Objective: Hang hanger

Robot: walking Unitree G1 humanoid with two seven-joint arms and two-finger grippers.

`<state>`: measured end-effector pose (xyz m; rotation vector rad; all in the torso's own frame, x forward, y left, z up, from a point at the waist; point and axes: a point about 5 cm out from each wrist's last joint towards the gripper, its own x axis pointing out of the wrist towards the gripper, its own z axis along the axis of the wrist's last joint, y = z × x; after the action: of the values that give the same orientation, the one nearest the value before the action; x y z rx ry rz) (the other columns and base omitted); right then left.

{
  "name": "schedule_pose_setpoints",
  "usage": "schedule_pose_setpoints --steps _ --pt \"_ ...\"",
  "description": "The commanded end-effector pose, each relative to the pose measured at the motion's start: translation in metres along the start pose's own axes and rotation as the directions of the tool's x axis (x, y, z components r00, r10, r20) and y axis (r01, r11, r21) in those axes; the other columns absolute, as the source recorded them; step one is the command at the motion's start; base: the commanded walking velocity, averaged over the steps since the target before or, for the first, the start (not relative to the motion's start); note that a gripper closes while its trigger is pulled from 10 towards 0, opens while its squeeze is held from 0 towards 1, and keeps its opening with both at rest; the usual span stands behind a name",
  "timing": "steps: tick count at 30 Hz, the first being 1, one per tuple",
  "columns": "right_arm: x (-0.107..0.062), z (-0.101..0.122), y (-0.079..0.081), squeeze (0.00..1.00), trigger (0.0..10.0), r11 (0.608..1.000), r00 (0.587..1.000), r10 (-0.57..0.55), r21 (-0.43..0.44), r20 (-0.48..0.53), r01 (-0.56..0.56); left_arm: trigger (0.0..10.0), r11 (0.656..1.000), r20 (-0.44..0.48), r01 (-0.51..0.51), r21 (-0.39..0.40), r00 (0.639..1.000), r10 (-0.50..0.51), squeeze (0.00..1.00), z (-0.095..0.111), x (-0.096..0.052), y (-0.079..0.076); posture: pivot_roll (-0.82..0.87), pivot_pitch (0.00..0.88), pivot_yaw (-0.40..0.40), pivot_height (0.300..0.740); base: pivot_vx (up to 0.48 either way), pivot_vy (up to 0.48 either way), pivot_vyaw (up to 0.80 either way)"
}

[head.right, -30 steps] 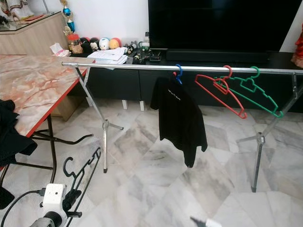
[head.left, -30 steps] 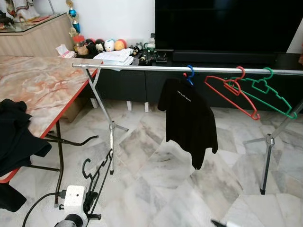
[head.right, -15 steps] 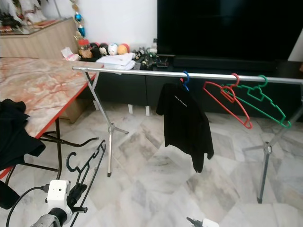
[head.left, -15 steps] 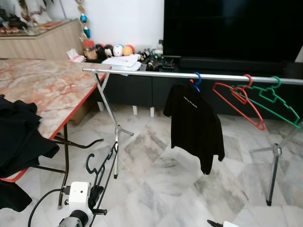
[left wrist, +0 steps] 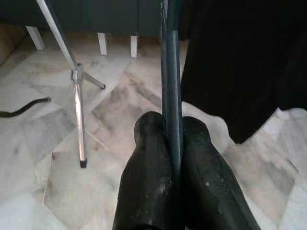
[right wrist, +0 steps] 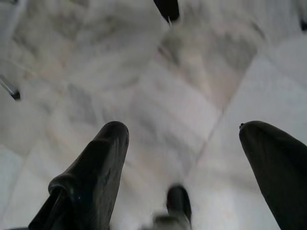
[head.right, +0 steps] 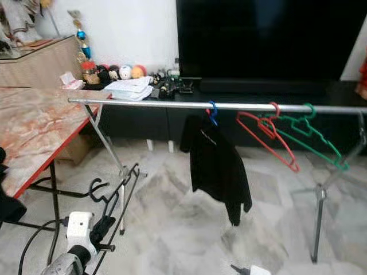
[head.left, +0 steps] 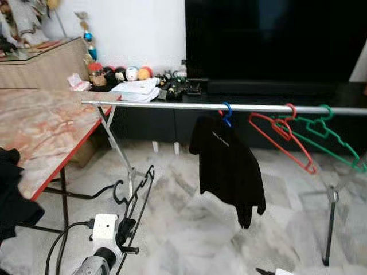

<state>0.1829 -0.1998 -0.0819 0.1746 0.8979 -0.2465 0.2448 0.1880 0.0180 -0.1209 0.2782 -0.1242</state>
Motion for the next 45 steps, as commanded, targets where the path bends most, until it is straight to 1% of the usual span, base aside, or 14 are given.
schedule_pose_setpoints --steps 1,5,15,28,32,37,40,45 --pt "0.0005 -0.0005 0.0144 0.0 10.0 0.999 0.999 0.046 -0.011 -0.005 -0.046 10.0 0.999 0.001 -0.032 0.013 0.999 0.032 0.0 0.004 -0.0015 0.0103 0.04 0.0 0.044 0.74 0.409 0.0 0.0" --pt "0.0012 0.0029 0.0156 0.0 10.0 0.999 0.999 0.051 -0.015 0.004 -0.051 10.0 0.999 0.003 -0.033 0.01 0.999 0.033 0.0 0.0046 -0.0011 0.0102 0.04 0.0 0.048 0.74 0.409 0.0 0.0" --pt "0.001 0.0016 0.0177 0.0 10.0 0.997 0.998 0.062 -0.039 -0.003 -0.062 10.0 0.999 0.011 -0.037 0.017 0.999 0.037 0.0 0.0091 0.001 0.013 0.05 0.0 0.052 0.74 0.411 0.0 0.0" --pt "0.0013 0.0029 0.0178 0.0 10.0 0.994 0.997 0.082 -0.067 -0.006 -0.082 10.0 0.999 0.013 -0.039 0.008 0.999 0.039 0.0 0.0077 0.0009 0.0091 0.05 0.006 0.042 0.74 0.439 0.0 0.0" --pt "0.0014 0.0039 0.0189 0.0 10.0 0.993 0.995 0.095 -0.077 -0.006 -0.095 10.0 0.998 0.018 -0.064 0.017 0.998 0.063 0.0 0.0087 0.0016 0.0108 0.05 0.016 0.039 0.74 0.384 0.0 0.0" --pt "0.0015 0.0044 0.0197 0.0 10.0 0.991 0.994 0.105 -0.084 -0.007 -0.105 10.0 0.996 0.014 -0.083 0.014 0.996 0.083 0.0 0.0081 0.002 0.0134 0.05 0.018 0.038 0.74 0.049 0.0 0.0" --pt "0.0016 0.0048 0.0199 0.0 10.0 0.99 0.994 0.111 -0.09 -0.009 -0.111 10.0 0.996 0.023 -0.089 0.025 0.996 0.089 0.0 0.009 0.0017 0.0132 0.06 0.021 0.037 0.74 0.0 0.0 0.0" --pt "0.0017 0.0057 0.0204 0.0 10.0 0.987 0.992 0.122 -0.106 -0.009 -0.122 10.0 0.996 0.021 -0.088 0.032 0.996 0.087 0.0 0.0073 0.0015 0.0106 0.06 0.021 0.037 0.74 0.0 -0.454 0.0"
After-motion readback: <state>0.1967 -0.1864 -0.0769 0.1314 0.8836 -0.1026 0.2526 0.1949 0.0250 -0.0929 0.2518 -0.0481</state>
